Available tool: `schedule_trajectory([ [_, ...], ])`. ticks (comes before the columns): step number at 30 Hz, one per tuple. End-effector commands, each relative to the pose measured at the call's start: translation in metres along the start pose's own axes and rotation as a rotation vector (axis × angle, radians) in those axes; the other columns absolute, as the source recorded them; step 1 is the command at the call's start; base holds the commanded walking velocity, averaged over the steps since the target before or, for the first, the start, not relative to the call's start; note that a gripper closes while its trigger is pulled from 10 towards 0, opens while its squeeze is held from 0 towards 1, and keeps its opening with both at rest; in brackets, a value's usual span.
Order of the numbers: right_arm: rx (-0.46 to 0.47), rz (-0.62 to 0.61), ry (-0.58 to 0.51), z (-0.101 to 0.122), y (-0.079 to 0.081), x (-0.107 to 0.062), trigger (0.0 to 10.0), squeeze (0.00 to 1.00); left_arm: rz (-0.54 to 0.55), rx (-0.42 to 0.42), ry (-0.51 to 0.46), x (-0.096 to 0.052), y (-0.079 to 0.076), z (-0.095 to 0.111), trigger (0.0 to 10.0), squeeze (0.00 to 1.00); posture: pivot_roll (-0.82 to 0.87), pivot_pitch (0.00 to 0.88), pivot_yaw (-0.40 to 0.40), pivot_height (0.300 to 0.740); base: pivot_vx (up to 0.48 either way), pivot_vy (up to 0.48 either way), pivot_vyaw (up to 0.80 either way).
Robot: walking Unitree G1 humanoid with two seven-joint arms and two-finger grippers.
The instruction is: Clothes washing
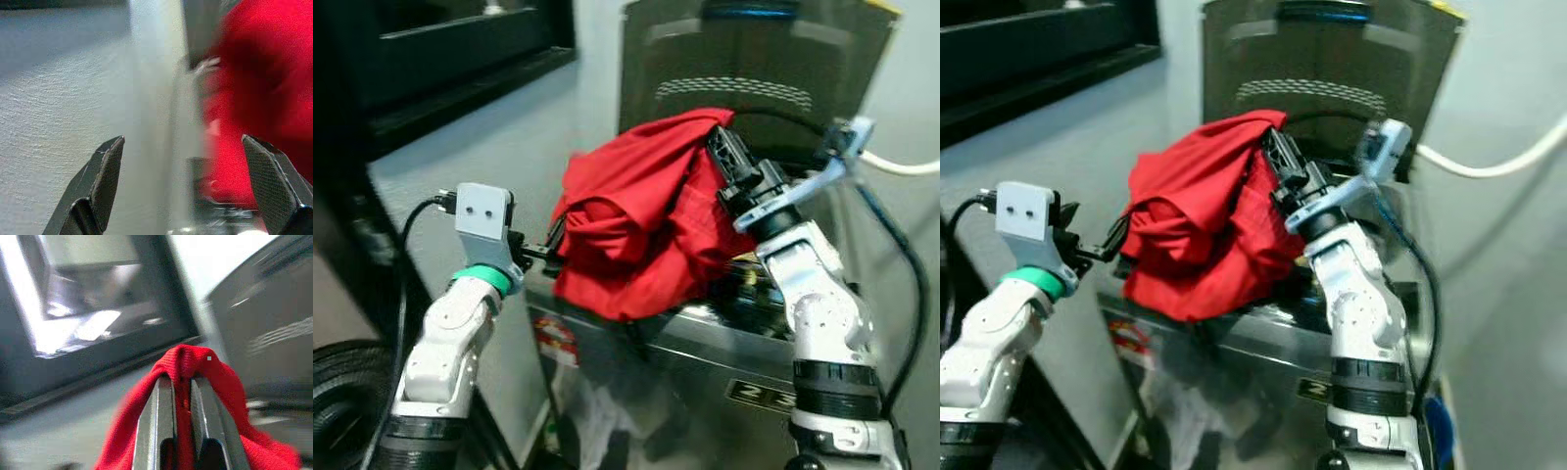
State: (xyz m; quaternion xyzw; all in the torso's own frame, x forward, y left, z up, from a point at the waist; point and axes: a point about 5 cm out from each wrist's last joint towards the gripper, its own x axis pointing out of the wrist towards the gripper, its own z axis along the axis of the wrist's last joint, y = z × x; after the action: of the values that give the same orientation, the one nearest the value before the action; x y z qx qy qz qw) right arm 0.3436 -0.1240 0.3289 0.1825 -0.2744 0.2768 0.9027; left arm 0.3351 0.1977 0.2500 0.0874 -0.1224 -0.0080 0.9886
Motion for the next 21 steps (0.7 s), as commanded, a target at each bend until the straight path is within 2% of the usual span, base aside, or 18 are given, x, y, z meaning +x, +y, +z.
schedule_trajectory([
  [1, -0.049, -0.017, -0.002, 0.000, 0.000, 0.002, 10.0, 0.00, 0.029, 0.042, 0.044, -0.002, 0.002, -0.004, 10.0, 0.00, 0.09, 0.000, 0.089, 0.740, 0.000, 0.000, -0.80],
  [9, -0.090, -0.012, 0.003, 0.000, 0.005, 0.007, 10.0, 0.00, 0.090, 0.043, 0.049, -0.002, 0.012, -0.001, 10.0, 0.00, 0.09, 0.000, 0.080, 0.740, 0.000, 0.000, -0.80],
  [10, -0.093, -0.011, 0.004, 0.000, 0.006, 0.007, 10.0, 0.00, 0.126, 0.042, 0.076, -0.002, 0.015, -0.004, 10.0, 0.00, 0.09, 0.000, 0.078, 0.740, 0.000, 0.000, -0.80],
  [13, -0.104, -0.007, 0.008, 0.000, 0.007, 0.008, 10.0, 0.00, 0.171, 0.041, 0.078, -0.002, 0.019, -0.004, 10.0, 0.00, 0.08, 0.000, 0.075, 0.740, 0.000, 0.000, -0.80],
  [21, -0.136, 0.014, 0.004, -0.002, 0.017, 0.012, 10.0, 0.00, 0.188, -0.007, 0.051, -0.007, 0.015, 0.000, 10.0, 0.00, 0.08, 0.000, 0.061, 0.740, 0.000, 0.000, -0.80],
])
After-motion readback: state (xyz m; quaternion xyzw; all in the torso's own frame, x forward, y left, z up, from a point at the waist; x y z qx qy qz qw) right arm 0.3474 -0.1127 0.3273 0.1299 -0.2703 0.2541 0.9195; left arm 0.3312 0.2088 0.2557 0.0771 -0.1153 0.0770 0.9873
